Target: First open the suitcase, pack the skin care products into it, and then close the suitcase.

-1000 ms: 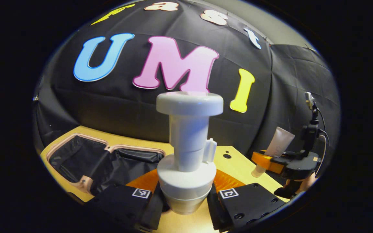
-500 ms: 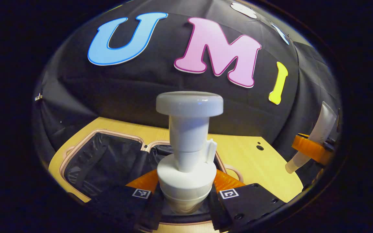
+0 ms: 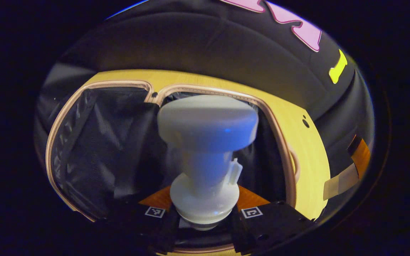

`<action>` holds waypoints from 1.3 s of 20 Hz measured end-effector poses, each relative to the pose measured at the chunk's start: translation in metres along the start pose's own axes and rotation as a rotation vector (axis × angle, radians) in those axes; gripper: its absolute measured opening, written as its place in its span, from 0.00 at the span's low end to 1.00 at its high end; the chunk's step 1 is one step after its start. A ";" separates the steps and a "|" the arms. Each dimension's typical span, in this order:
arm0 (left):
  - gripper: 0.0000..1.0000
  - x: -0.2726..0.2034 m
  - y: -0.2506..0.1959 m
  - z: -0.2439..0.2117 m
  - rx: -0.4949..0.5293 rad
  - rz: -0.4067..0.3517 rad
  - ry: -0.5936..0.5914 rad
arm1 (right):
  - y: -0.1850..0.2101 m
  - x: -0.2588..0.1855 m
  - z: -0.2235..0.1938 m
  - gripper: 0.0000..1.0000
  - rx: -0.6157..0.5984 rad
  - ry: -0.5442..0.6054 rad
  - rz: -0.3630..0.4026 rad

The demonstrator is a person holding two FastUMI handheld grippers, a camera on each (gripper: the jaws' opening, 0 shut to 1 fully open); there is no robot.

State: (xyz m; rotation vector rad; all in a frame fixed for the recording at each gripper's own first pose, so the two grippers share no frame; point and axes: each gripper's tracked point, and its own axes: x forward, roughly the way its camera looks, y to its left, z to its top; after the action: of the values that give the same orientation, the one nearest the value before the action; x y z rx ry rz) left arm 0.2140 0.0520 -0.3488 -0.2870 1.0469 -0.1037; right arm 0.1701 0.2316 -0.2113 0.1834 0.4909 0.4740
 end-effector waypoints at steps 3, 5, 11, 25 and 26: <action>0.63 0.008 0.009 0.000 -0.011 0.045 0.077 | 0.006 0.014 -0.023 0.36 -0.006 0.071 0.026; 0.65 0.014 0.012 0.003 -0.018 0.068 0.081 | 0.008 0.024 -0.033 0.36 0.011 0.107 0.035; 0.84 -0.026 0.020 0.048 -0.078 0.091 -0.177 | 0.014 0.044 -0.061 0.36 0.067 0.199 0.032; 0.93 -0.174 0.075 0.018 -0.154 0.118 -0.405 | 0.010 0.066 -0.103 0.42 0.183 0.405 -0.144; 0.93 -0.177 0.078 0.014 -0.162 0.118 -0.406 | 0.008 0.066 -0.097 0.45 0.182 0.390 -0.152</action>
State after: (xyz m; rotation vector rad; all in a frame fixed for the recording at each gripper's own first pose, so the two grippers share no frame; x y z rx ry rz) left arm 0.1333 0.1682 -0.2156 -0.3745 0.6668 0.1427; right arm 0.1701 0.2759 -0.3196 0.2275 0.9243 0.3153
